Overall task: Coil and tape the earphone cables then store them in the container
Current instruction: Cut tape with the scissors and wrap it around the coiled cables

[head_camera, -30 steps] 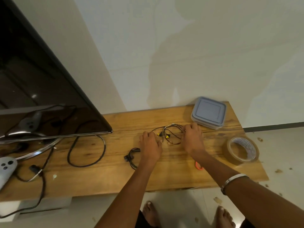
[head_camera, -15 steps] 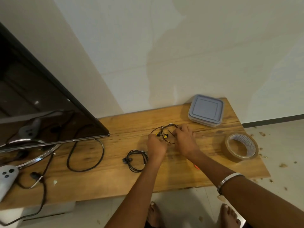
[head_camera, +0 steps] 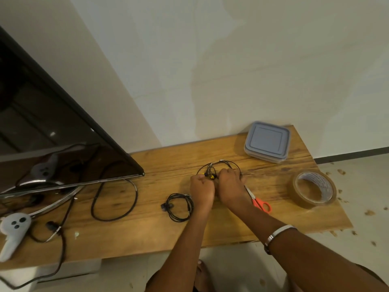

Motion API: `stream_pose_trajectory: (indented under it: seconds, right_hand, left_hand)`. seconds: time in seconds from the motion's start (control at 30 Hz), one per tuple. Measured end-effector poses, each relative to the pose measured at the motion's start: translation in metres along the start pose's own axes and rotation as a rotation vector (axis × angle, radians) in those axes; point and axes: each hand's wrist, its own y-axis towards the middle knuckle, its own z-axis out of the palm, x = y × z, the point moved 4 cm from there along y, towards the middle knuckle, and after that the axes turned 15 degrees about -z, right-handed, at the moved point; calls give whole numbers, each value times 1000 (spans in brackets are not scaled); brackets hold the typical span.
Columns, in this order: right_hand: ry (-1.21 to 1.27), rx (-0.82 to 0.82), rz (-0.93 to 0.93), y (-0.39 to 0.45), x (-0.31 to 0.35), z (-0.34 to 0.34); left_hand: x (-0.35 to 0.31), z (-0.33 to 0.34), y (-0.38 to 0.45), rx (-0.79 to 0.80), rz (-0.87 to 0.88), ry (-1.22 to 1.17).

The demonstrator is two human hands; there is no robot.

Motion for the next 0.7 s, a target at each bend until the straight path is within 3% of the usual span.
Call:
stream_pose_trajectory:
  seconds: [0.33, 0.7]
  right_hand:
    - [-74, 66, 104, 3, 17, 2]
    - [-263, 63, -18, 4, 22, -1]
  left_hand:
    - [-3, -20, -21, -34, 45, -177]
    - [-1, -44, -13, -84, 187, -122]
